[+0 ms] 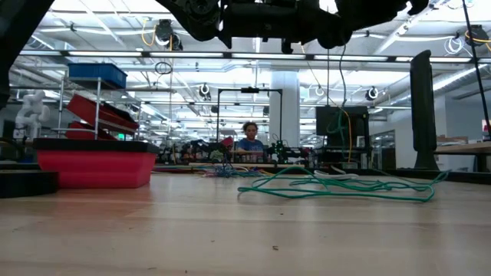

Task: Coil cords
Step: Coil the green wire onto the spool

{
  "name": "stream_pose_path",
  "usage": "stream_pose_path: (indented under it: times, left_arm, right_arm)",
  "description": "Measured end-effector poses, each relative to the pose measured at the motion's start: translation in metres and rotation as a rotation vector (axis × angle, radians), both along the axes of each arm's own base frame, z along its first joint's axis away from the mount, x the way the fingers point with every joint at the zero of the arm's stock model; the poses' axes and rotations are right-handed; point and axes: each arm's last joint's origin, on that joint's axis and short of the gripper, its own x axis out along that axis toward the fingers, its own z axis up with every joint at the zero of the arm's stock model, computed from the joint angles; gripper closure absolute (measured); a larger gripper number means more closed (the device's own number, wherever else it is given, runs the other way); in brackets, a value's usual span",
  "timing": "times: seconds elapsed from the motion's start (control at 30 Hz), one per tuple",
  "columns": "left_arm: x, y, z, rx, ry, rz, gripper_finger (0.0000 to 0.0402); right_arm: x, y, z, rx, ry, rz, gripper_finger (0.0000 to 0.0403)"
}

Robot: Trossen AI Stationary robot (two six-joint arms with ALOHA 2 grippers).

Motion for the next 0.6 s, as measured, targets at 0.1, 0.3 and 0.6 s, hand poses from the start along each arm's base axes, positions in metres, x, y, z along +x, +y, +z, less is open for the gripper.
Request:
stream_pose_path:
  times: [0.1,0.3,0.6]
  left_arm:
    - [0.0,0.0,0.0,0.029,0.005,-0.012,0.0379]
    - [-0.001,0.002,-0.004,0.054,0.016,-0.045,0.0379]
    - [-0.001,-0.009,0.005,0.045,-0.079,-0.08,0.0378]
  right_arm:
    - [-0.002,0.002,0.001,0.0,-0.007,0.009,0.0403]
    - [-0.013,0.005,0.011,0.035,-0.019,0.061,0.0403]
    - [-0.019,0.004,0.023,0.076,-0.12,0.077,0.0403]
